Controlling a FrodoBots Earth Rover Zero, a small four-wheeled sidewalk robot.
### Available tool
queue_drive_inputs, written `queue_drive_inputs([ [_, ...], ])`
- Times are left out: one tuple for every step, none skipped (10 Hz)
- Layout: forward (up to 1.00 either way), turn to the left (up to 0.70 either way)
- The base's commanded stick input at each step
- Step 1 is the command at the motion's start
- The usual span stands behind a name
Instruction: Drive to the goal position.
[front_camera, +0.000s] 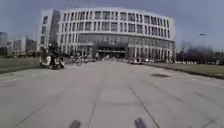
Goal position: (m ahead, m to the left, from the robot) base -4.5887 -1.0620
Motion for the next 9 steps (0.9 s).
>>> queue_drive_inputs([
  [0.85, 0.01],
  [0.85, 0.01],
  [0.85, 0.01],
  [0.85, 0.01],
  [0.85, 0.01],
  [0.85, 0.01],
  [0.85, 0.01],
  [0.85, 0.01],
  [0.85, 0.01],
])
